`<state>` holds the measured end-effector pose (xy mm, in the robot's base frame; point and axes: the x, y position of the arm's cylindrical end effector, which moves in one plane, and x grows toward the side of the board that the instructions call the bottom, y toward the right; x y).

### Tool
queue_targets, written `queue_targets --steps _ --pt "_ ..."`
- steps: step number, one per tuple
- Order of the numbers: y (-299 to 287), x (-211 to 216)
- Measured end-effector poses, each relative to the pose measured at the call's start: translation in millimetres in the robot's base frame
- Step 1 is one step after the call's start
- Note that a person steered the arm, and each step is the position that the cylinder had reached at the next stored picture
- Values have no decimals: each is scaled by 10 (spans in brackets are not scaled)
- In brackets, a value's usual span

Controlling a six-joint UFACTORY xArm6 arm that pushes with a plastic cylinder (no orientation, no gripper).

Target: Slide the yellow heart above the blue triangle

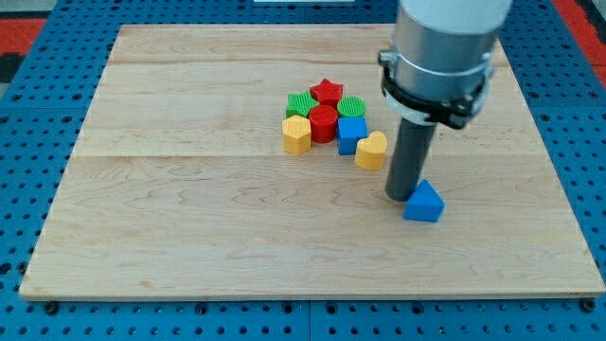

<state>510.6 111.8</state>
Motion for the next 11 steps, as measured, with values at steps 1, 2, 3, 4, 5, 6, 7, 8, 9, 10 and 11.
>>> queue_targets --steps 1,2,3,4,5,6,7,8,9,10,11 --pt "119 273" --pt "186 288" --pt "-1 65" --pt "-601 -228" --pt "-730 -355" --pt "-730 -522" --pt "-702 -544" --pt "-596 -574" --pt "-595 -579" --pt "-595 -663" --pt "-528 -801"
